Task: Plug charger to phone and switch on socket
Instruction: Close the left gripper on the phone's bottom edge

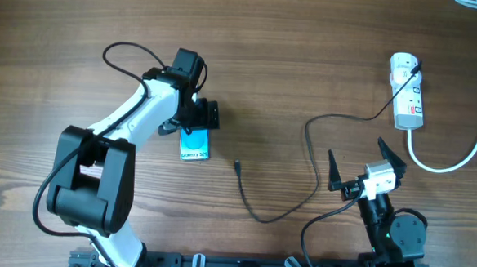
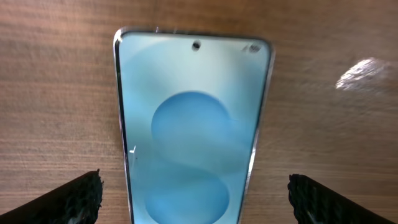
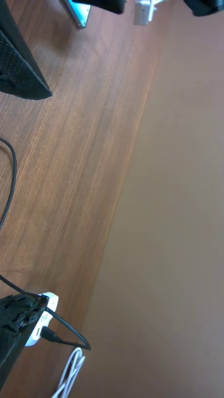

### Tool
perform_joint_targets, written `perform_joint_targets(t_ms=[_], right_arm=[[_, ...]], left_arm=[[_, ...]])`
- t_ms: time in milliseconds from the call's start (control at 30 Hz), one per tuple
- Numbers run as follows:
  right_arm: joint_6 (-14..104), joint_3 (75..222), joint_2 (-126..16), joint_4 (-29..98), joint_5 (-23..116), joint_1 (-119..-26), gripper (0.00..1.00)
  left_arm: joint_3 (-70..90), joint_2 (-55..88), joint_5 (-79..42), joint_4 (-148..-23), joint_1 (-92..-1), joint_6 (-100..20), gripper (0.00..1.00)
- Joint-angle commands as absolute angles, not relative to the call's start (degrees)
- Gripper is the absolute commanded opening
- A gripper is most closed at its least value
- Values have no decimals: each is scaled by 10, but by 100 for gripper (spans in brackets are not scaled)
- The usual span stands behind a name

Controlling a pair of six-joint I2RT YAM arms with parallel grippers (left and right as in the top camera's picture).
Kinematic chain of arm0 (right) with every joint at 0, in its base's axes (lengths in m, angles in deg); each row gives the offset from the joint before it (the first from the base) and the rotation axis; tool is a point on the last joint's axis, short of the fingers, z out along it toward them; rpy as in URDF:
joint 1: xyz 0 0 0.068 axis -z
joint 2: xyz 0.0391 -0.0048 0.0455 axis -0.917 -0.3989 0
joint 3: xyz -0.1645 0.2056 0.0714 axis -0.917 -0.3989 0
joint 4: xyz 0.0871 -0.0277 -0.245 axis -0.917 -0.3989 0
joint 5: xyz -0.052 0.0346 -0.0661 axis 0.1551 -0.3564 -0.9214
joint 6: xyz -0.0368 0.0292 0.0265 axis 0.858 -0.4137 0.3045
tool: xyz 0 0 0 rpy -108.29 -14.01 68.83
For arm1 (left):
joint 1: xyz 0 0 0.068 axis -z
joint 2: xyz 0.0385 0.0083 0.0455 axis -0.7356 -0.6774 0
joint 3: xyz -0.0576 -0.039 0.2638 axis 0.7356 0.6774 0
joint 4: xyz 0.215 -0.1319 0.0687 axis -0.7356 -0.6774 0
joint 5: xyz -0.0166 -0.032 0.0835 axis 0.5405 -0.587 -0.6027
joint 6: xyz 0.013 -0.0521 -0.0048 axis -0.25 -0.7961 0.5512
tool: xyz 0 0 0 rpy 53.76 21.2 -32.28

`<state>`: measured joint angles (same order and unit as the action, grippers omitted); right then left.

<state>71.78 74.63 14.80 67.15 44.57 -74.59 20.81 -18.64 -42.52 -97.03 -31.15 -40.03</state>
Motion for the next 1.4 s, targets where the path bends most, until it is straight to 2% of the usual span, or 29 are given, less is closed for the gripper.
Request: perform_joint_targets(t_ms=[0,300,700,867,1367], right_arm=[[711,746,151,674,440,-749,99],[711,746,151,674,440,-749,100],[711,746,151,674,440,-749,100],[711,746,151,674,440,-749,100],[711,746,151,674,440,-749,100]], left_arm=[[225,-185,-429,-964,-314,-406,100],[257,-186,-441,-920,-314,-406,100],[257,-208,-445,-913,-314,-405,99],[258,-212,-445,-913,-314,-405,95],[259,-212,-445,-907,-314,-405,95]])
